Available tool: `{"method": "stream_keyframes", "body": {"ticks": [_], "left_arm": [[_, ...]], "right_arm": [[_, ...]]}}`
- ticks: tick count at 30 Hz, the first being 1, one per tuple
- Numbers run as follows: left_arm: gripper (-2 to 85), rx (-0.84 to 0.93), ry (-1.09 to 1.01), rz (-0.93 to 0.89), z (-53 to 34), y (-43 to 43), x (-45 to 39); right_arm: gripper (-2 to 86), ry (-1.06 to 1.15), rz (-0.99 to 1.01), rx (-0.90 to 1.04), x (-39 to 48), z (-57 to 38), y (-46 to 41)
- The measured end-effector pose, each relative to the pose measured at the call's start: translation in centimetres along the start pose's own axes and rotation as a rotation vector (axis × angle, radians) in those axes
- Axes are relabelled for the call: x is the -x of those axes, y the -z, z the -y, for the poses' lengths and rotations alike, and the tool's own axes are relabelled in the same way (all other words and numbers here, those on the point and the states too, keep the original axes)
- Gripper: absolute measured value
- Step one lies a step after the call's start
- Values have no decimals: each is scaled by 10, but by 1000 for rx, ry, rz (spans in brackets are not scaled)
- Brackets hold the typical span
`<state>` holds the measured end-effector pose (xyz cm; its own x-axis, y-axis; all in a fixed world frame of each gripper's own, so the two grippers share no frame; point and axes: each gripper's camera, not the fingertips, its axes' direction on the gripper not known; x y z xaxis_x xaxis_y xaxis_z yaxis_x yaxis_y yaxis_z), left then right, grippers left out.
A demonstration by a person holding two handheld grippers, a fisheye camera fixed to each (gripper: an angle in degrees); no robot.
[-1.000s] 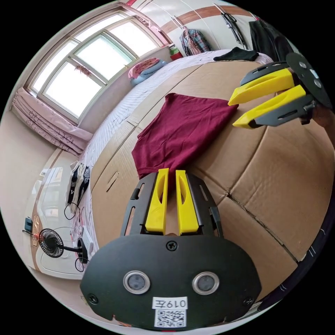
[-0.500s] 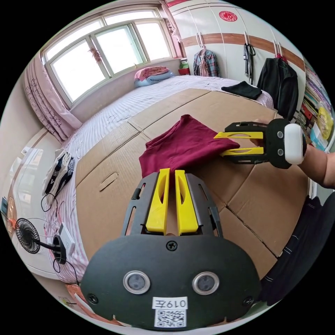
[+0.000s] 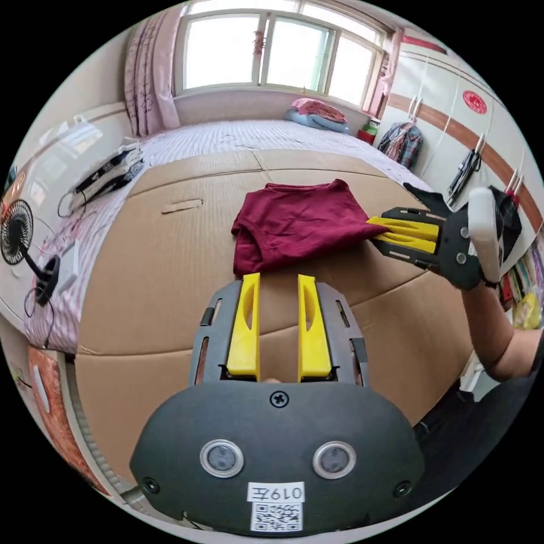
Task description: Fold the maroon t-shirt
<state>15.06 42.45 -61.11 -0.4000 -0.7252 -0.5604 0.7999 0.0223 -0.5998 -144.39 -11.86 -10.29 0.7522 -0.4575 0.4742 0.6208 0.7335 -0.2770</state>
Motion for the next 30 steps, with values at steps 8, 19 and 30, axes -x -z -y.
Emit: {"method": "stream_keyframes", "body": {"ticks": [8, 19, 30], "left_arm": [[111, -73, -488, 413, 34, -31, -62], [152, -81, -591, 170, 85, -4, -31], [32, -66, -654, 407, 159, -47, 27]], "right_arm": [[5, -53, 144, -31, -15, 38, 70], [5, -93, 209, -31, -29, 84, 141], [7, -36, 242, -23, -22, 124, 217]]}}
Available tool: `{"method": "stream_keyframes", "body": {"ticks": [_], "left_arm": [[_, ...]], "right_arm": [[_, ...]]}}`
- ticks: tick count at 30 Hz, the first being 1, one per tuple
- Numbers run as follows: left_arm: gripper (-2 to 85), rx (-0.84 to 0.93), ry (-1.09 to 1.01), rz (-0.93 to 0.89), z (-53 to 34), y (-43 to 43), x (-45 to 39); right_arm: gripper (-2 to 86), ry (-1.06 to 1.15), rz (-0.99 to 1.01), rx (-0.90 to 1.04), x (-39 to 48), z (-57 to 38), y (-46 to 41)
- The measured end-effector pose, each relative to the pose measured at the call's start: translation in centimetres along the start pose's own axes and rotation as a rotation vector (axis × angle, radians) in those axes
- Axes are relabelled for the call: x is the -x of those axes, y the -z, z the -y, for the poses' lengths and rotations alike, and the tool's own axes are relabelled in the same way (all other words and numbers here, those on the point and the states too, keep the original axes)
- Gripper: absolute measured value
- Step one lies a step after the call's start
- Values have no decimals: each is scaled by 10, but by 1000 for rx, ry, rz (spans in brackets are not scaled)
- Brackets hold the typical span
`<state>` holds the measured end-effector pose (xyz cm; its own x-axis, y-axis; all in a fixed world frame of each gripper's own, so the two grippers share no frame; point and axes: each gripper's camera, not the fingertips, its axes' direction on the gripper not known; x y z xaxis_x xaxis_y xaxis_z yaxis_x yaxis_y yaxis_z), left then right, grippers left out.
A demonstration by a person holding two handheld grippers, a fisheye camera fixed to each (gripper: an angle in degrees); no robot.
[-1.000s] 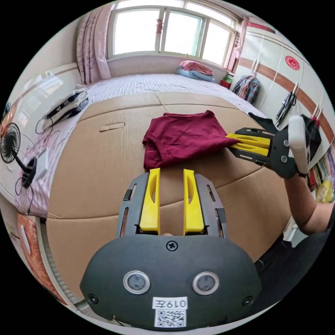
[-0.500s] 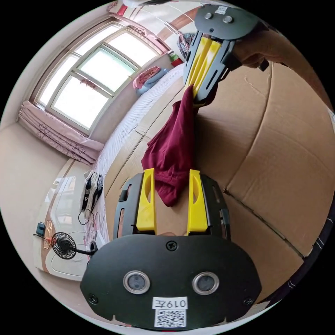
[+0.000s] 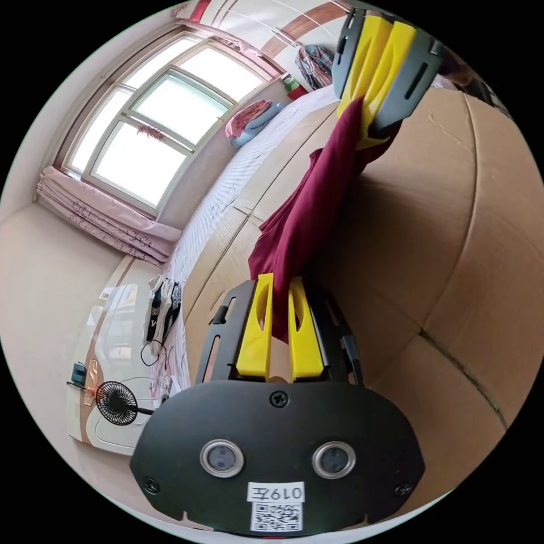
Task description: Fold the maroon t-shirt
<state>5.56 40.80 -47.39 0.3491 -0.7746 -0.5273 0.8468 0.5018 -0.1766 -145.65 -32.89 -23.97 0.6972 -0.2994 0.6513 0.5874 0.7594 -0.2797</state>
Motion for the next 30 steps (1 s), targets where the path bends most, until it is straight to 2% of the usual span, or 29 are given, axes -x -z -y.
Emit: {"method": "stream_keyframes", "body": {"ticks": [13, 22, 26, 28, 30], "left_arm": [[13, 19, -127, -7, -36, -3, 167], [14, 38, -105, -55, -52, -22, 345], [13, 116, -95, -100, -53, -80, 436], [13, 165, -77, -65, -50, -115, 482], [13, 237, -17, 53, -44, -166, 556]], "right_arm": [[2, 97, 195, -128, -5, 121, 95], [-1, 197, 441, -239, -69, 262, 143], [-1, 226, 515, -236, -105, 357, 130], [-1, 213, 501, -249, -124, 410, 119], [-1, 188, 463, -285, -144, 465, 109]]}}
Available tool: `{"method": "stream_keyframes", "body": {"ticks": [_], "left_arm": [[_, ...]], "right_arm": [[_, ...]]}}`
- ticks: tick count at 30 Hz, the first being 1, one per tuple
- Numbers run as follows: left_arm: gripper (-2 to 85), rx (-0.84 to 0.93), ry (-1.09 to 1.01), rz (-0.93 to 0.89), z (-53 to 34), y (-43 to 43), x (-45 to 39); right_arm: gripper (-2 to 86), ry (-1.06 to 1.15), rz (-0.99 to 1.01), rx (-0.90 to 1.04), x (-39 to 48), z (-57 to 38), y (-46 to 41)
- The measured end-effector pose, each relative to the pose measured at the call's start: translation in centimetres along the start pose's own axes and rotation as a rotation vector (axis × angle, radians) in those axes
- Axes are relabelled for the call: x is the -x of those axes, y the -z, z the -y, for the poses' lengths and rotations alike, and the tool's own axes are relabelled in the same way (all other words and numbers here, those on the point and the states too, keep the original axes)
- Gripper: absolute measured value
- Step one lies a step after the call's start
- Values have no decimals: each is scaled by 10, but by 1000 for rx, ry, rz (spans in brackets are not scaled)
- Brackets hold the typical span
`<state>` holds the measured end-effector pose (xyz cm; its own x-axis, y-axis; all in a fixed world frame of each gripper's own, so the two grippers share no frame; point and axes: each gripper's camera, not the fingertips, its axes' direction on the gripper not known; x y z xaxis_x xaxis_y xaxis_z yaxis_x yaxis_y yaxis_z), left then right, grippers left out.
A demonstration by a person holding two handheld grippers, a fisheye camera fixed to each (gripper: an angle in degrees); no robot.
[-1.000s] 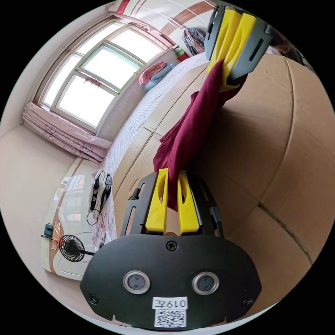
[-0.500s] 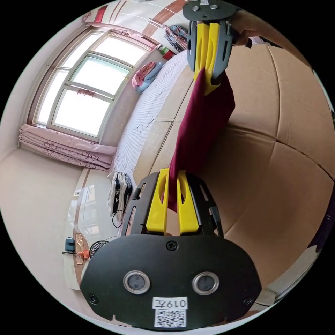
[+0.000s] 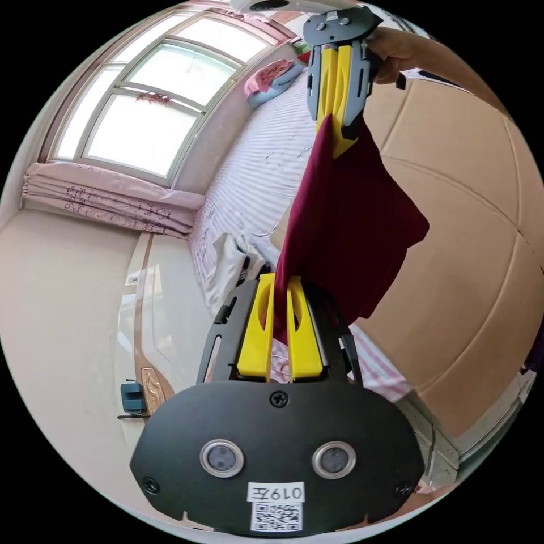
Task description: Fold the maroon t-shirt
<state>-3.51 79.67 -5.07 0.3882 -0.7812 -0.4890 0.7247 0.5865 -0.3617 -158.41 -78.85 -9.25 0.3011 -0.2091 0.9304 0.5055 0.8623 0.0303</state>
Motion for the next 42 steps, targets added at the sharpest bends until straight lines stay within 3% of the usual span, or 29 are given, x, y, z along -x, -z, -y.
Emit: {"method": "stream_keyframes", "body": {"ticks": [2, 5, 6, 8, 13, 15, 18, 23, 30, 34, 38, 42], "left_arm": [[13, 27, 107, 127, 13, -32, 61], [13, 23, 235, 480, 32, -71, 134], [14, 22, 237, 632, 38, -92, 146], [15, 110, 206, 751, 44, -142, 152], [21, 396, 105, 688, 36, -304, 99], [27, 512, -25, 617, 19, -364, 52], [37, 476, -39, 669, -1, -385, 22], [48, 456, -33, 680, -7, -370, 23], [57, 687, -390, 659, -35, -349, -2], [34, 721, -455, 625, -49, -318, -21], [20, 672, -332, 585, -53, -258, -34], [13, 457, -102, 545, -48, -167, -73]], "right_arm": [[-1, 32, -135, -93, -36, 66, -6], [-1, 88, -367, -282, -57, 131, -11], [-1, 101, -415, -309, -60, 140, -16], [0, 81, -489, -326, -79, 171, -62], [5, 80, -503, -97, -90, 184, -227], [6, 132, -498, 23, -82, 175, -286], [12, 138, -666, -59, -62, 157, -317], [51, 131, -569, -17, -77, 140, -302], [101, 154, -479, 109, -91, 98, -268], [83, 134, -446, 119, -102, 42, -219], [59, 45, -381, 104, -115, -48, -167], [49, -55, -306, 35, -107, -159, -114]]}}
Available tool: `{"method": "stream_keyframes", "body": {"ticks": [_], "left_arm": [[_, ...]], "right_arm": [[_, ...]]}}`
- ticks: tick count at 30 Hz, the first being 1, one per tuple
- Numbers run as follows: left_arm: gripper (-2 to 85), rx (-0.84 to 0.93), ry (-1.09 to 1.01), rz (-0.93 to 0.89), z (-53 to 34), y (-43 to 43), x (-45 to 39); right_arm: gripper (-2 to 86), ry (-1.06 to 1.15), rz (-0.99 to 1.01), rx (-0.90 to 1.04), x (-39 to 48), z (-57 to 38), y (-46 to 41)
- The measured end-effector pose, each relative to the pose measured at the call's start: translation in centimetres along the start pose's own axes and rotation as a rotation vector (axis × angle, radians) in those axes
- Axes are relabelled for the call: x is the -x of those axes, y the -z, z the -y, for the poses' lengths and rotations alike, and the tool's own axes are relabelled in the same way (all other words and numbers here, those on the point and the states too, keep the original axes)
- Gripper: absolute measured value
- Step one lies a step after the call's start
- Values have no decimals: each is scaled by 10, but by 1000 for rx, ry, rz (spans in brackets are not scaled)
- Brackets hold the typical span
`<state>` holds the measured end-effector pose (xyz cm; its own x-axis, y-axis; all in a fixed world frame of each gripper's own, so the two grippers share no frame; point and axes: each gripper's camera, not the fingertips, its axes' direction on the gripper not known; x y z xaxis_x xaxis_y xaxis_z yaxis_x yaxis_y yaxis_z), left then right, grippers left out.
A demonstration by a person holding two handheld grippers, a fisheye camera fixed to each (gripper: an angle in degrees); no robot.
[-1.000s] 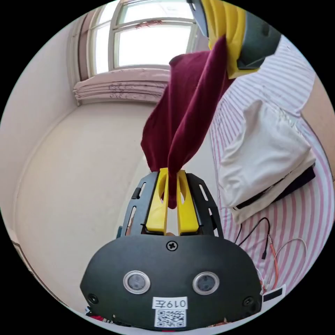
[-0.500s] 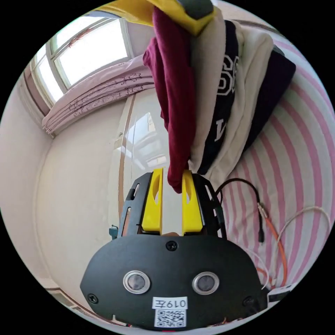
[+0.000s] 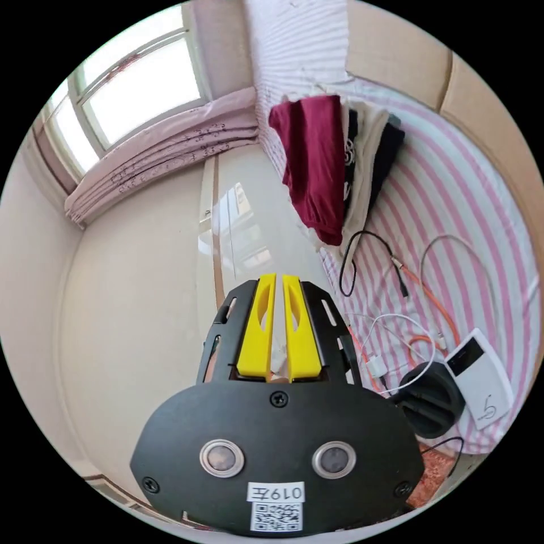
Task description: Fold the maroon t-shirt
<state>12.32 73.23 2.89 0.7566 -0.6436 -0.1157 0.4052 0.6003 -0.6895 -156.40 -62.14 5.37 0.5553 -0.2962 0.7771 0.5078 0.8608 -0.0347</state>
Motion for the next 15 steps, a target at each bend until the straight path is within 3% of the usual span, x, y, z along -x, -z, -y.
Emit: {"method": "stream_keyframes", "body": {"ticks": [4, 8, 12, 15], "left_arm": [[10, -198, 219, -237, -53, 107, -20], [9, -427, 381, -605, -126, 246, -84], [8, -631, 503, -957, -188, 385, -153], [7, -679, 545, -1141, -221, 466, -194]], "right_arm": [[18, -126, 67, -77, 6, -167, 71], [-3, -345, 19, -189, 34, -365, 143], [-6, -537, -56, -170, 74, -514, 180], [-6, -685, -144, -99, 101, -615, 201]]}}
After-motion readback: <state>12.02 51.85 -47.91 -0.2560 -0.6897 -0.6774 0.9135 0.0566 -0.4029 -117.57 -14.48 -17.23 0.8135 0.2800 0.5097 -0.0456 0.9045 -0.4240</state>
